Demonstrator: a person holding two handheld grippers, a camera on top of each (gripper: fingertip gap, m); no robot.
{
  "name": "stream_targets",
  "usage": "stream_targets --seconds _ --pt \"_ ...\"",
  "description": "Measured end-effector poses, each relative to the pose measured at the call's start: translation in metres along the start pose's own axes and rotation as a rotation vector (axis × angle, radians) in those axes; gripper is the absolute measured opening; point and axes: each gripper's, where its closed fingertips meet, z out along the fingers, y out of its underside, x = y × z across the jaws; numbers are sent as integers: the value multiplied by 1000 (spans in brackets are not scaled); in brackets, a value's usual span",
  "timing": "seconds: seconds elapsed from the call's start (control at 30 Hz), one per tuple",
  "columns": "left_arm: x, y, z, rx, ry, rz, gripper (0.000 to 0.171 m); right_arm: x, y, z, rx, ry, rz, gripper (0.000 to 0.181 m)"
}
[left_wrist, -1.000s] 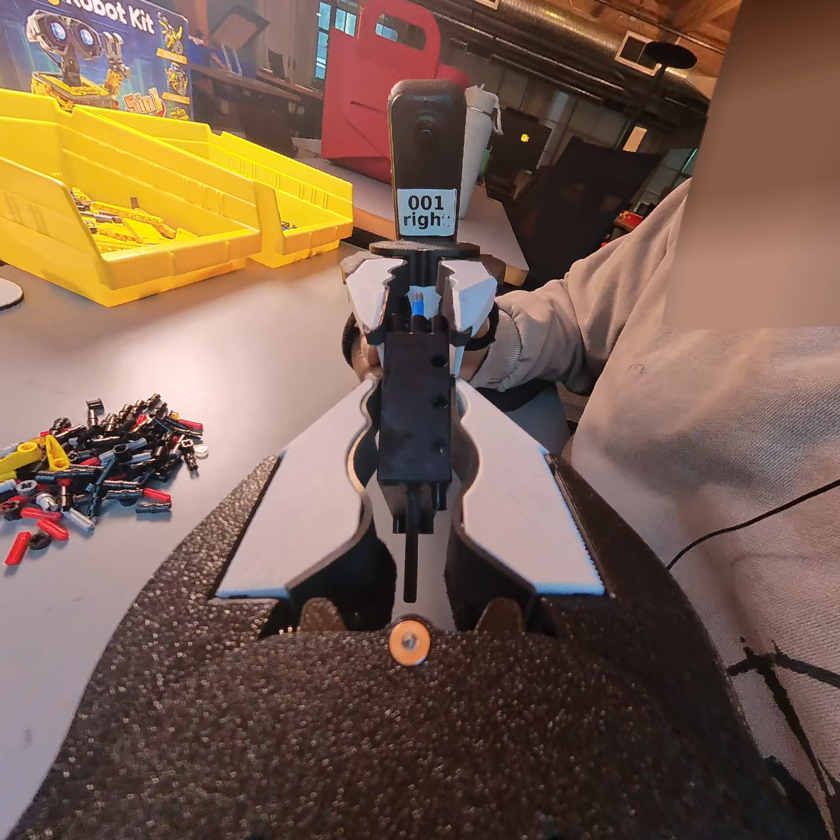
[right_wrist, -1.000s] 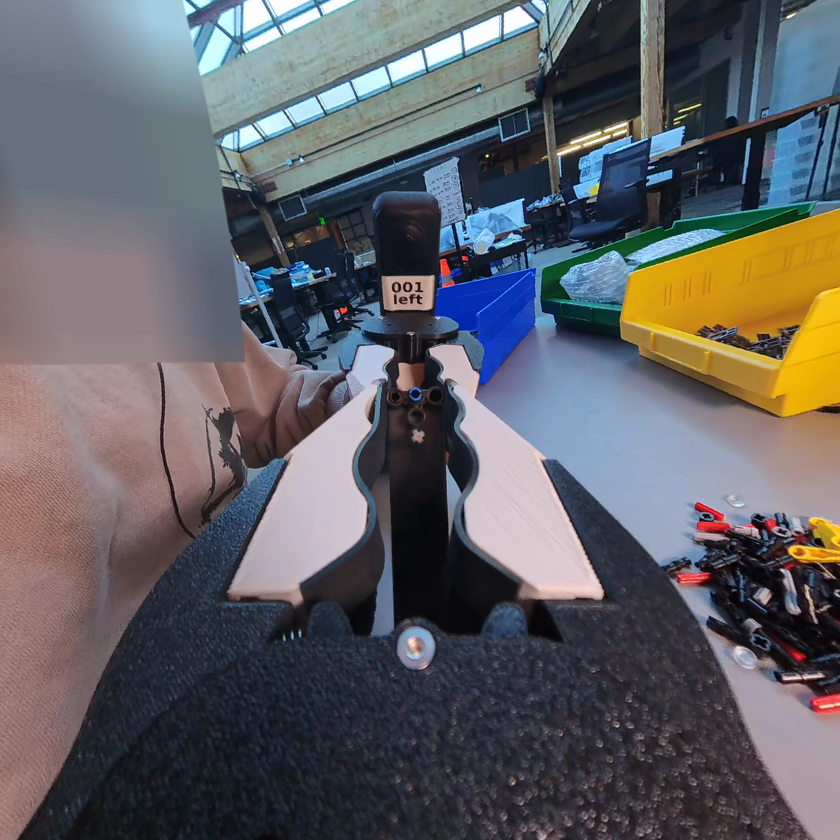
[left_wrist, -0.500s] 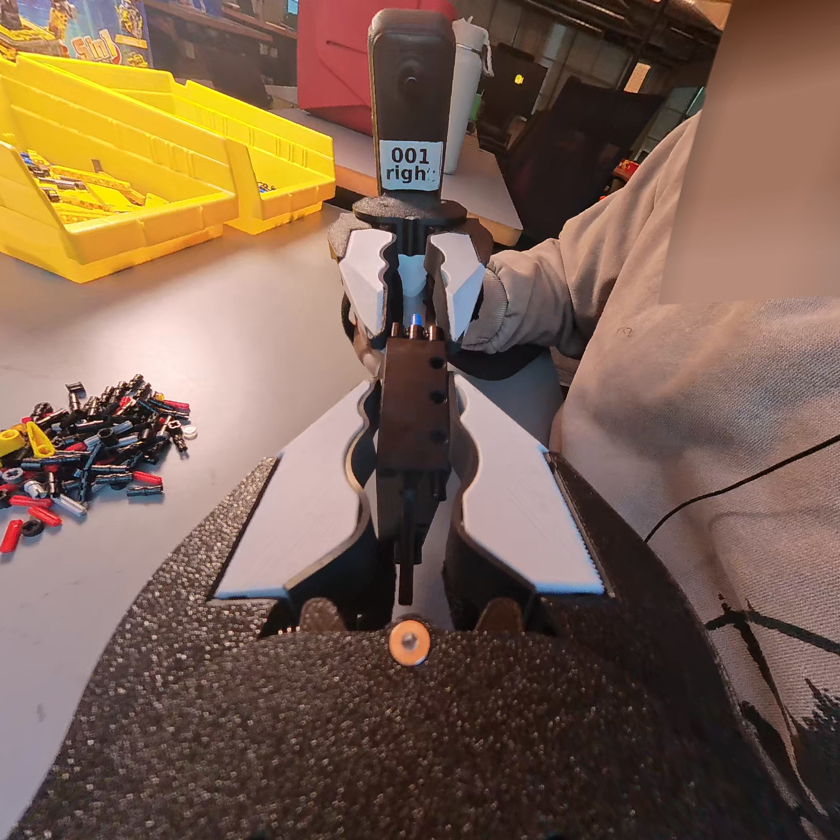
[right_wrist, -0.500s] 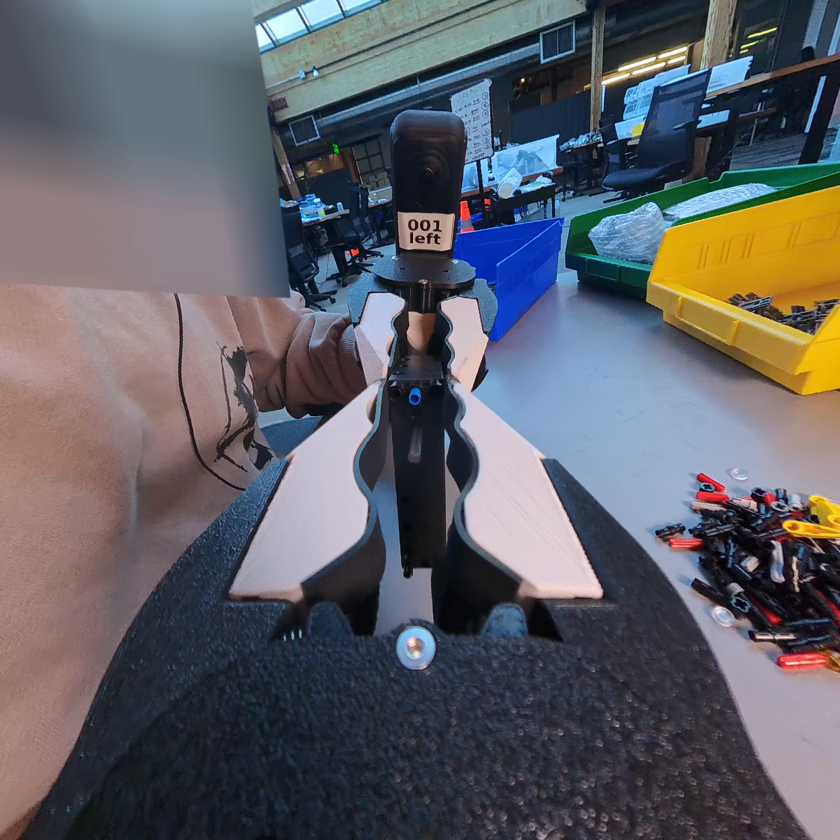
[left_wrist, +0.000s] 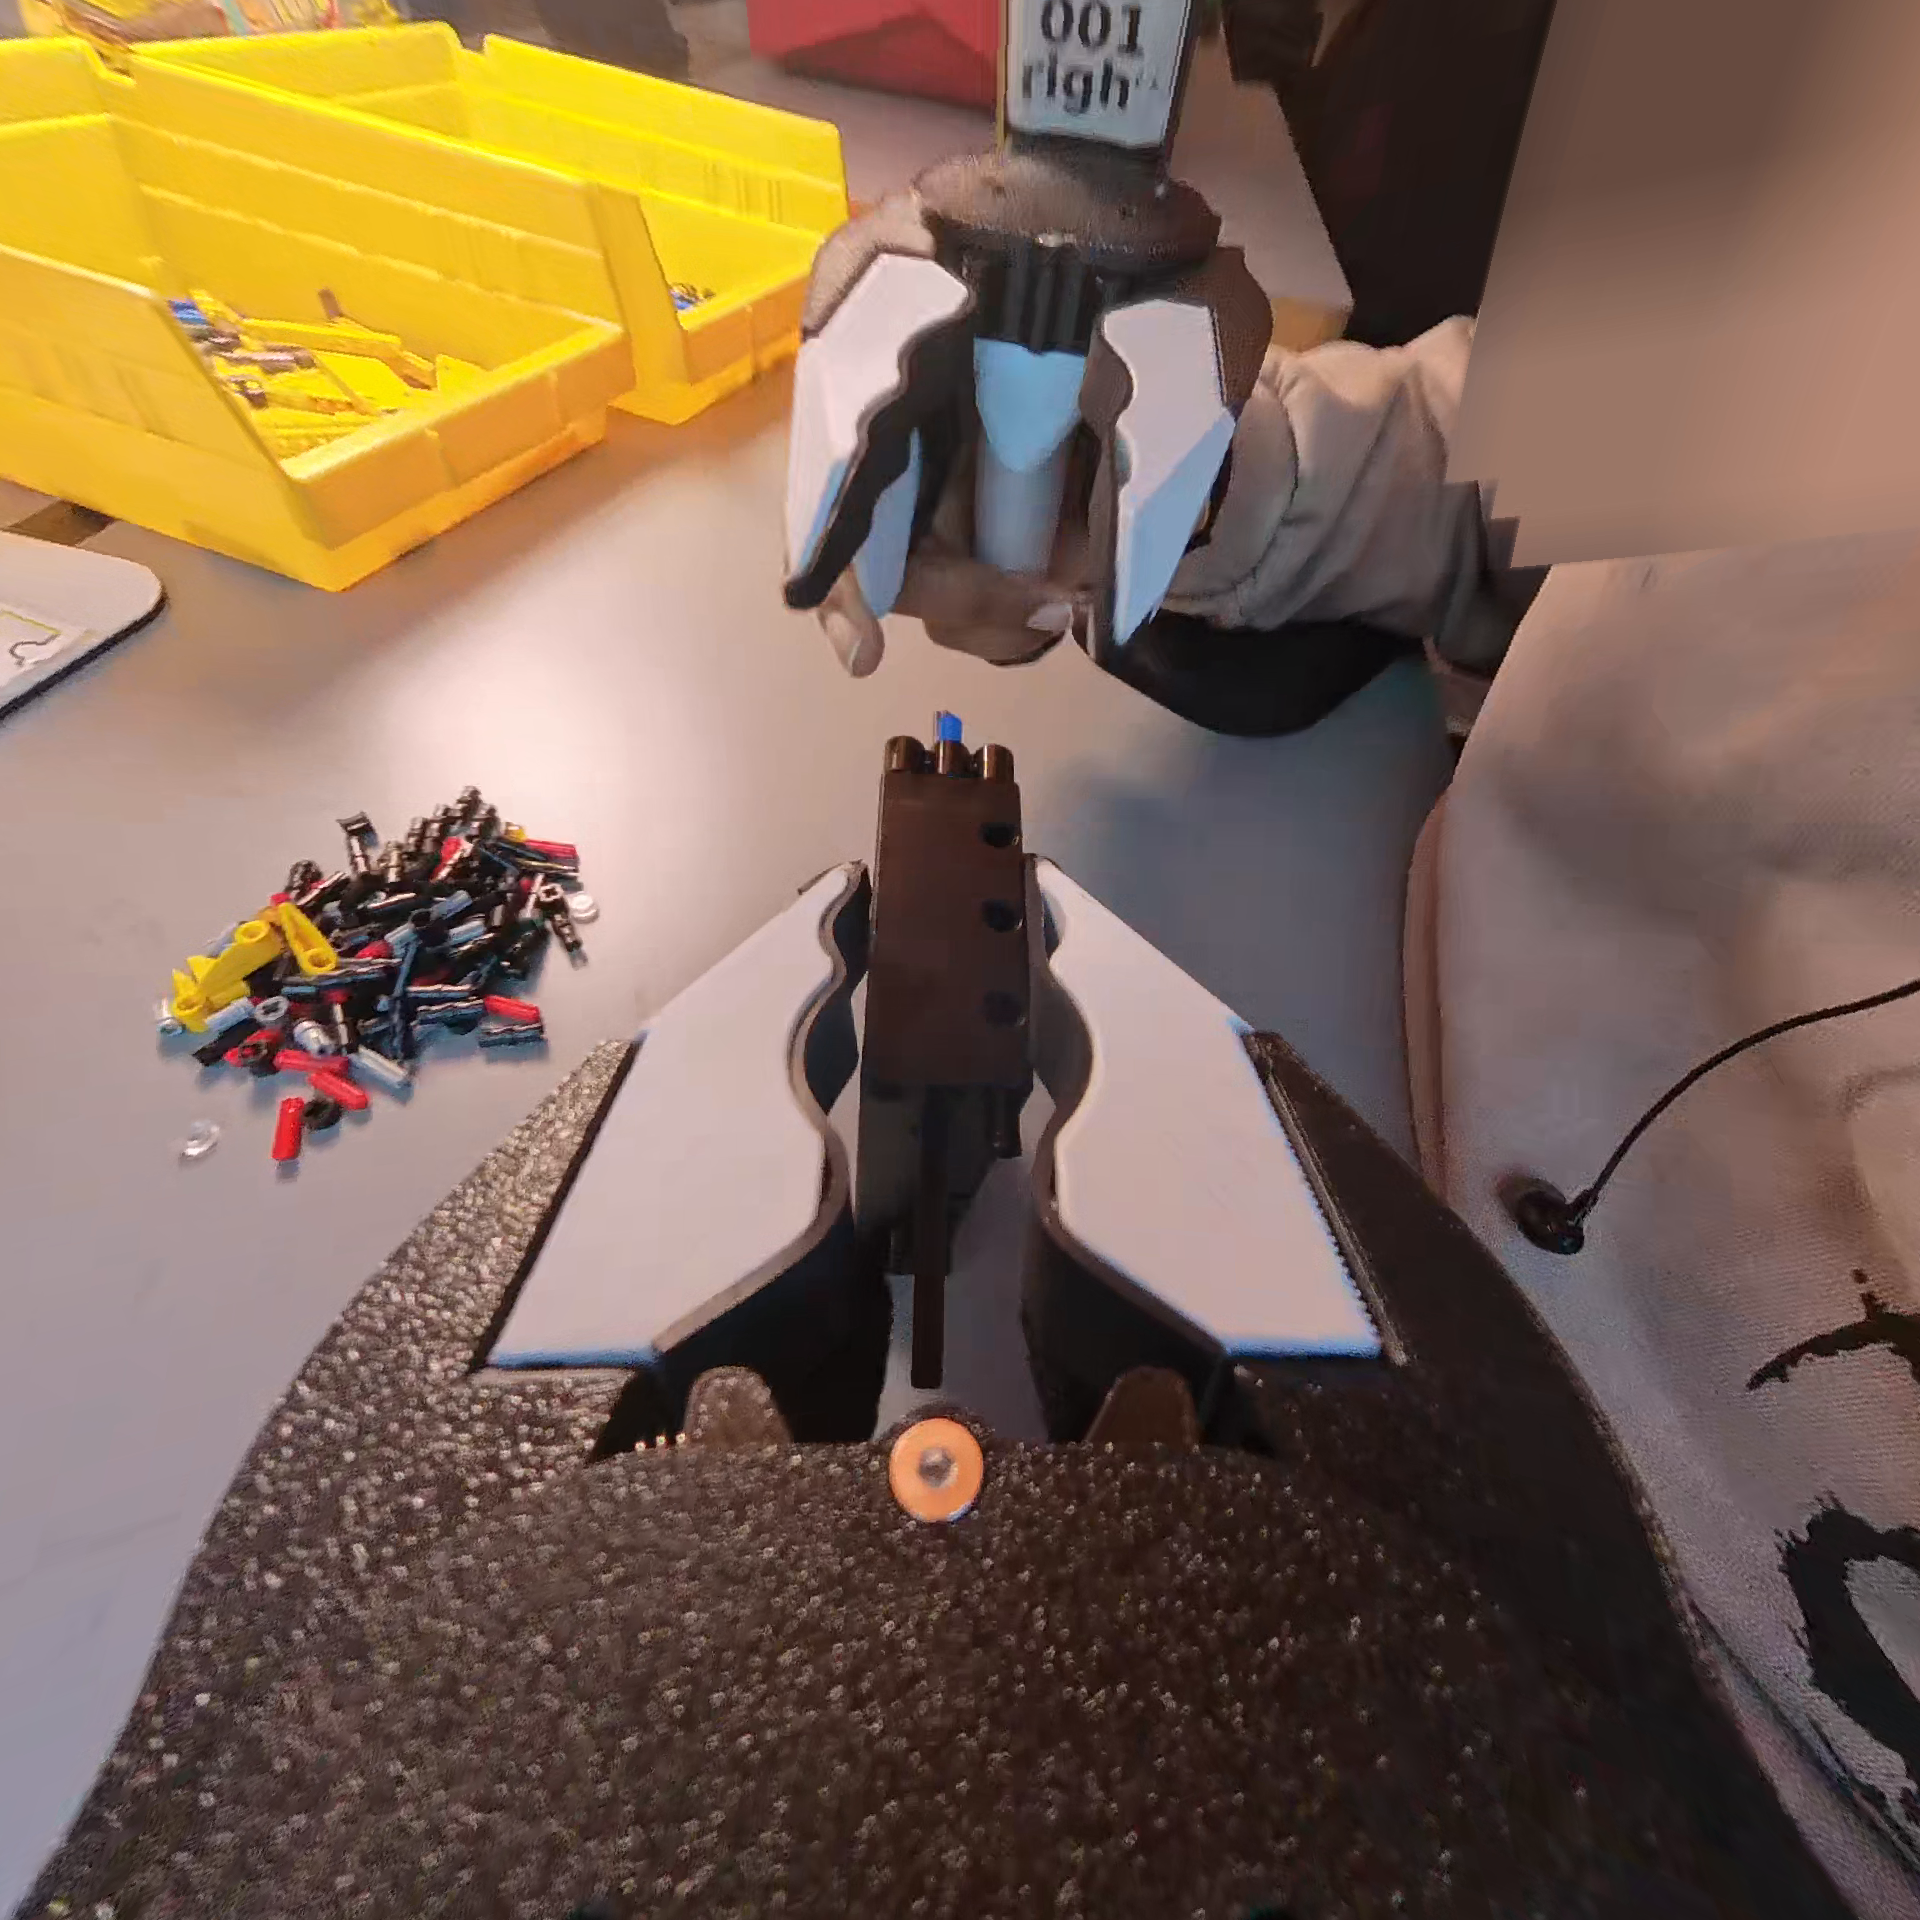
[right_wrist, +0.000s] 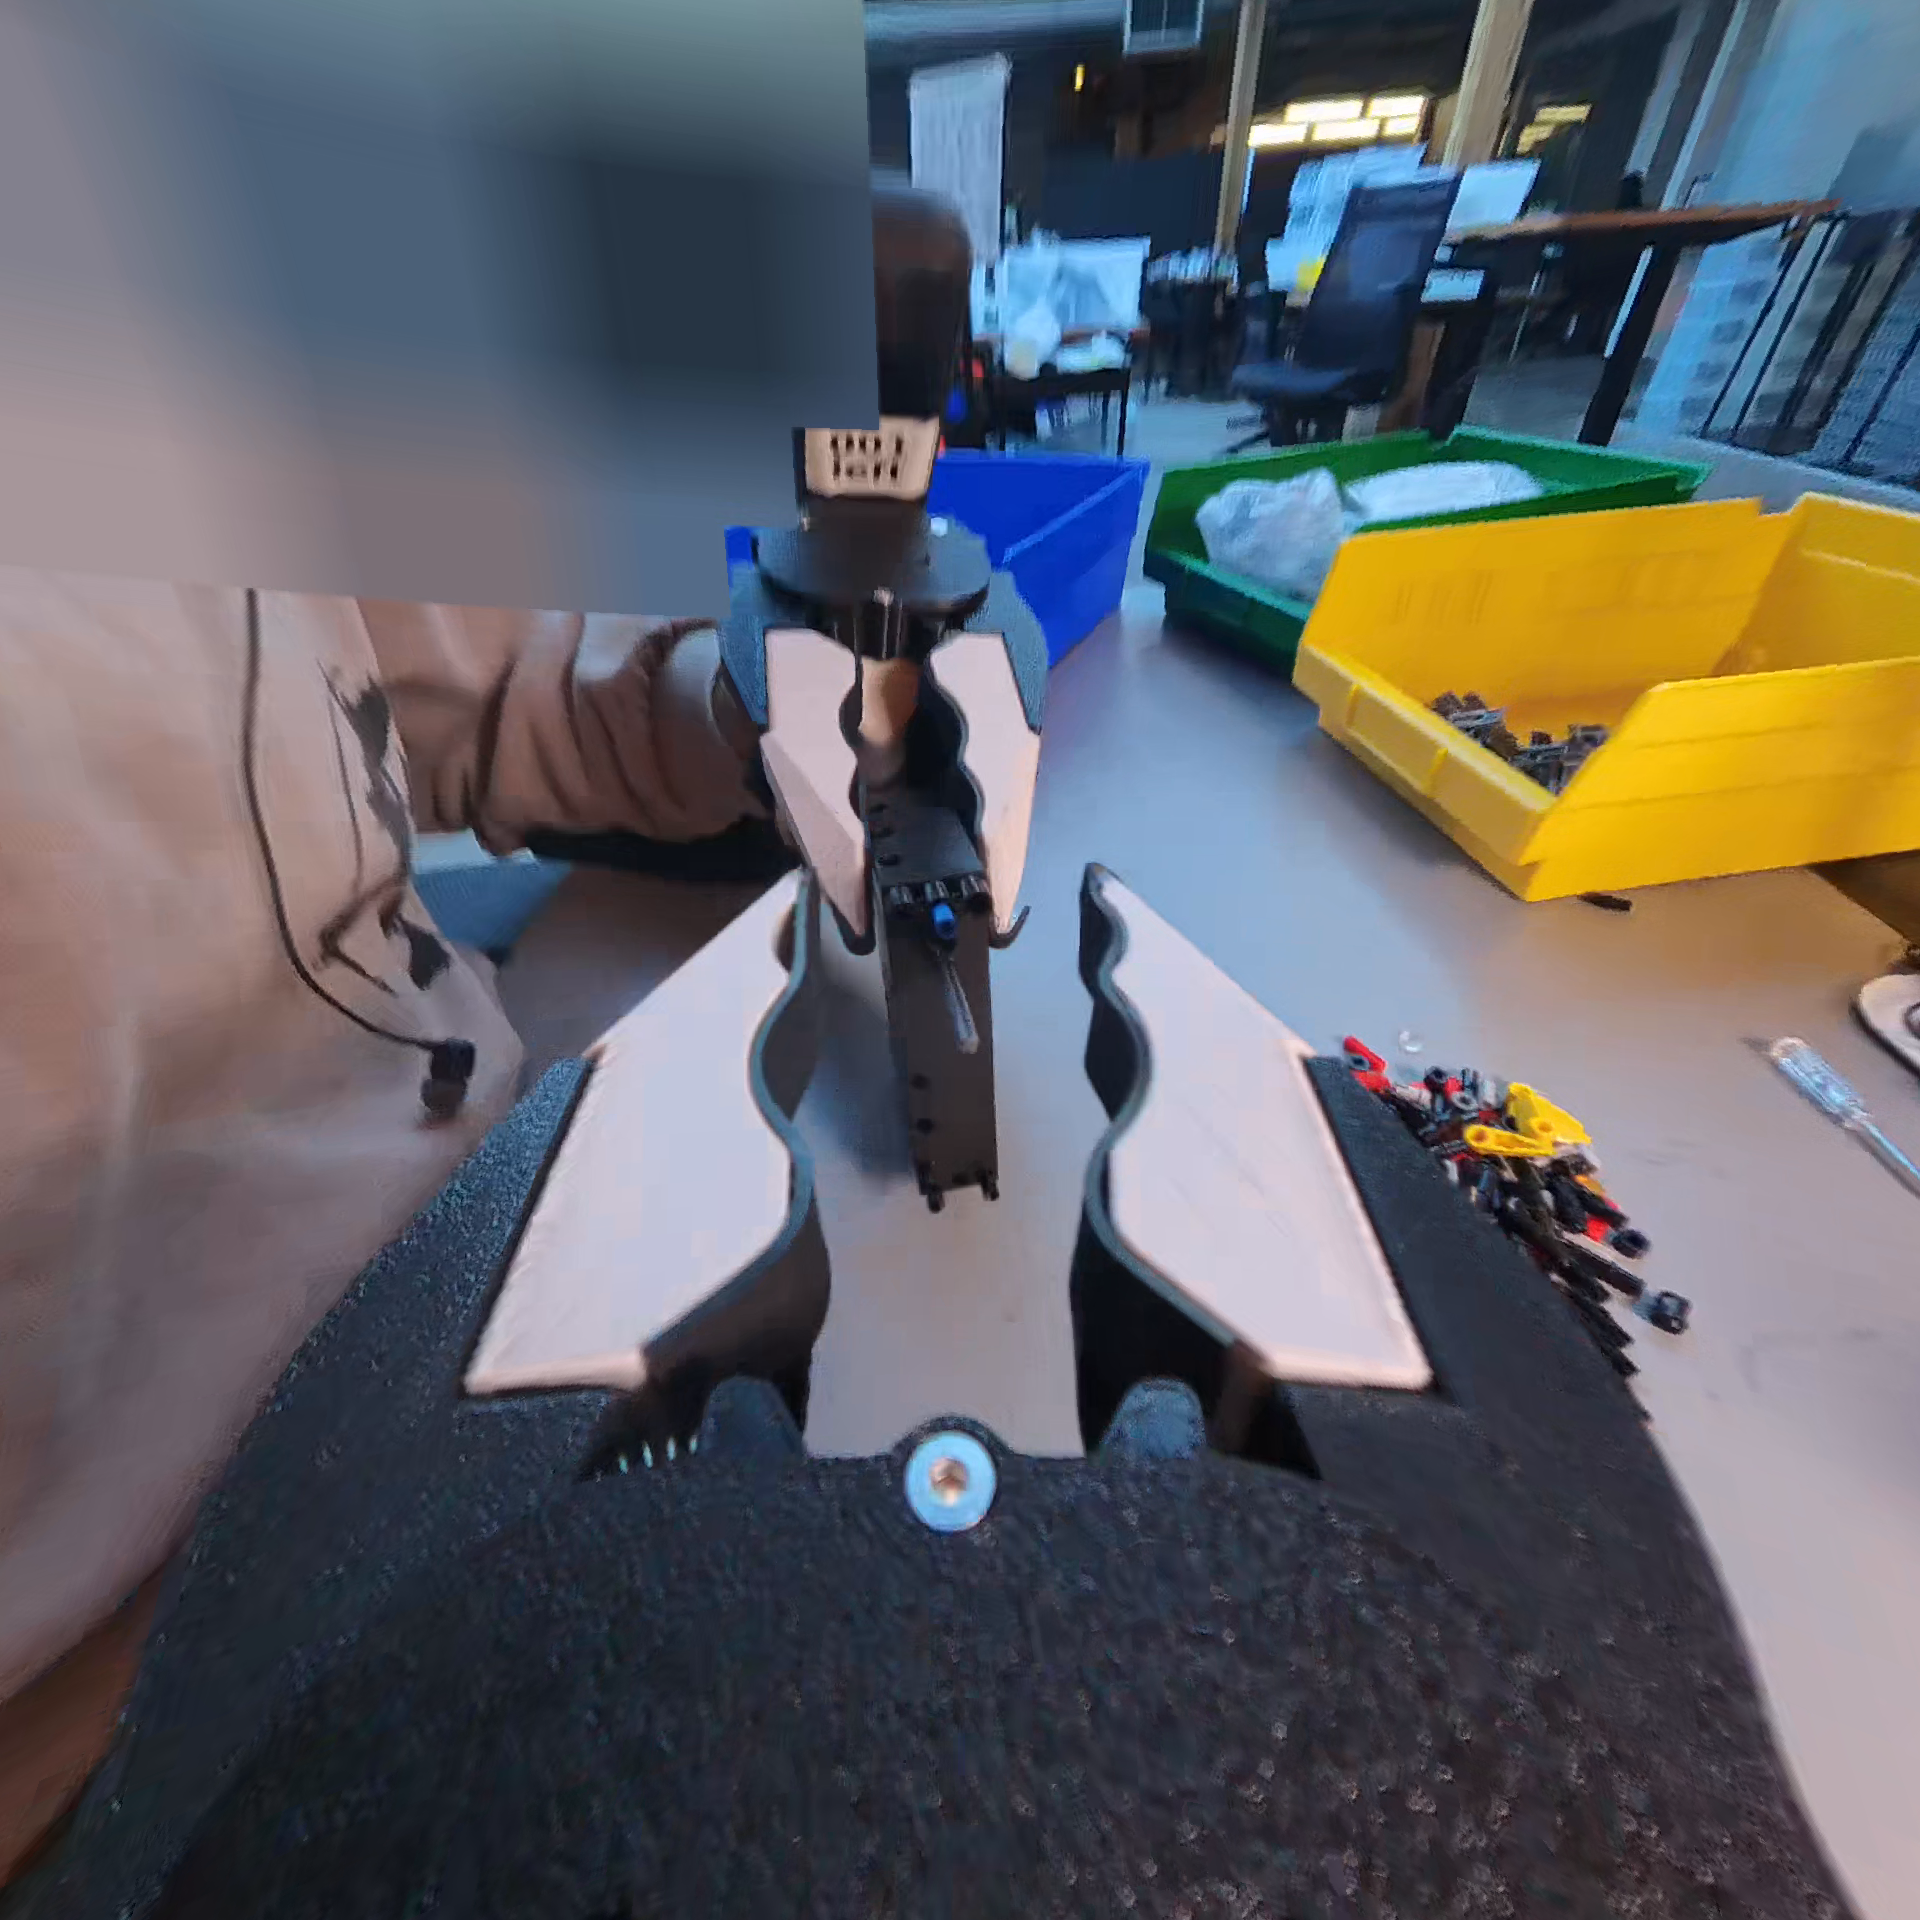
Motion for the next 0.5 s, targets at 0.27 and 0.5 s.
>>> stream_targets --seconds 0.27,0.5 --pt "2 11 11 -226 -102 220 27 -9 37 12 -440 5 -295 25" --pt "-3 12 16 -428 -115 244 26 -4 48 11 -774 -32 -439 24"
